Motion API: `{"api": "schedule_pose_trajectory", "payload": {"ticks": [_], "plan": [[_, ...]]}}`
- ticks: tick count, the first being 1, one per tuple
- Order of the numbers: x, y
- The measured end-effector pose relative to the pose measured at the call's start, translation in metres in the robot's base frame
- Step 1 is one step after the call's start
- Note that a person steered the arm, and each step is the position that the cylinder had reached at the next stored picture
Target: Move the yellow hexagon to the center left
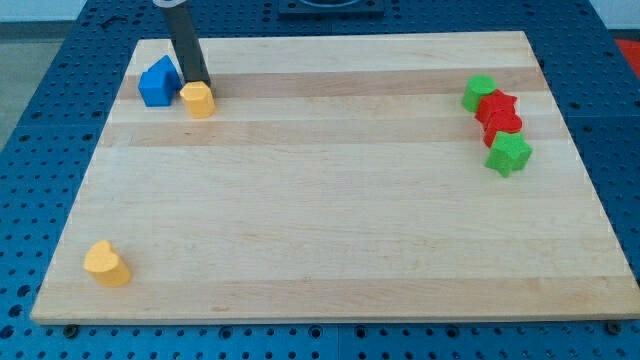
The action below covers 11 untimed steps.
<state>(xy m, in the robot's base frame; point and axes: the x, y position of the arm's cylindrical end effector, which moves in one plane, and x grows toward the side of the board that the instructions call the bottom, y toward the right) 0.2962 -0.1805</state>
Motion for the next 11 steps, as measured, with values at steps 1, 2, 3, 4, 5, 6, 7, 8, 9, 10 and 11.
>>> {"api": "schedule_pose_trajectory", "payload": {"ticks": [1,2,3,4,5,6,7,8,9,10,11], "plan": [[0.0,0.032],[0.003,0.039],[0.013,0.02],[0.028,-0.01],[0.031,-0.044],[0.045,-0.067],[0.063,-0.076],[0.074,-0.051],[0.09,-0.049],[0.106,-0.053],[0.121,-0.051]]}}
